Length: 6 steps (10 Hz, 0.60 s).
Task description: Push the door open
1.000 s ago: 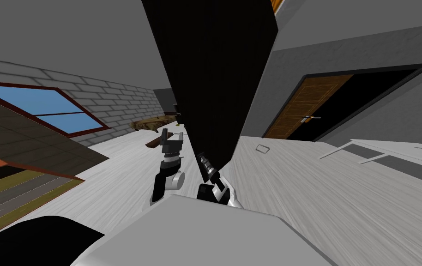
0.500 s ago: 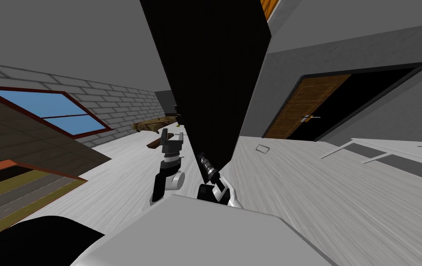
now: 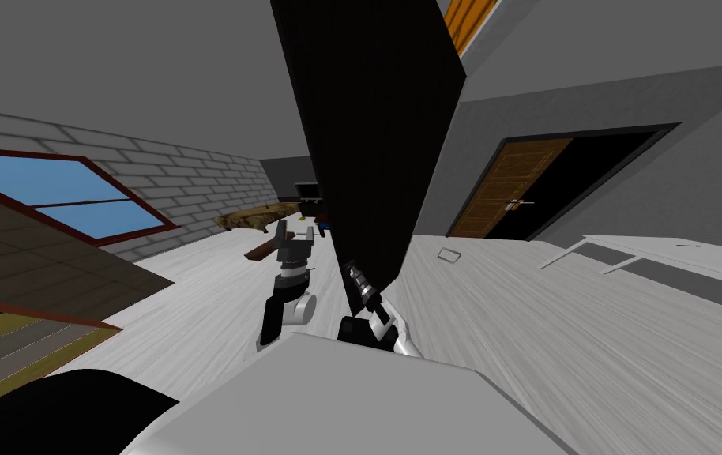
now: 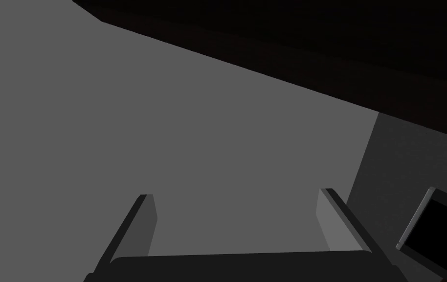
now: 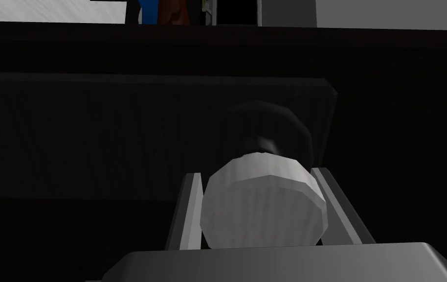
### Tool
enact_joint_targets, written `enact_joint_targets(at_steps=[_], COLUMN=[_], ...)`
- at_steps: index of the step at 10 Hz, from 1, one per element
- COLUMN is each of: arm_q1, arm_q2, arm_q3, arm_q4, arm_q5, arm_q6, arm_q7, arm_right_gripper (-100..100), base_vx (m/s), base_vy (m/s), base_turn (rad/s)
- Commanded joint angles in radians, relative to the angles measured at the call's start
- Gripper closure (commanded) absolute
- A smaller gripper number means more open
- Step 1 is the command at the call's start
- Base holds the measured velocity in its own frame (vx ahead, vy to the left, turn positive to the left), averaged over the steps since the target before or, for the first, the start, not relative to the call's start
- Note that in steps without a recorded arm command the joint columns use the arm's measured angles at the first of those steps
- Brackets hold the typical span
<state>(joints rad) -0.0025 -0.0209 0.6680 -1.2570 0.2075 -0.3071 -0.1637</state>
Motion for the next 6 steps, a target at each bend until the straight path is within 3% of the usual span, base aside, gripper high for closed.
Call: enact_joint_targets(at_steps=[1, 3, 6], arm_q1=[-0.008, -0.011, -0.015], arm_q2=[-0.010, 0.002, 0.036], arm_q3=[-0.025, -0.054, -0.090], arm_q4=[0.002, 0.006, 0.010], arm_q5=[-0.007, -0.013, -0.022], arm_q6=[0.012, 0.014, 0.017], arm_q7=[-0.001, 0.006, 0.014], arm_right_gripper=[100, 100, 100], base_vx=[0.081, 0.070, 0.044], base_vy=[0.176, 0.193, 0.177], base_turn=[-0.106, -0.059, -0.096])
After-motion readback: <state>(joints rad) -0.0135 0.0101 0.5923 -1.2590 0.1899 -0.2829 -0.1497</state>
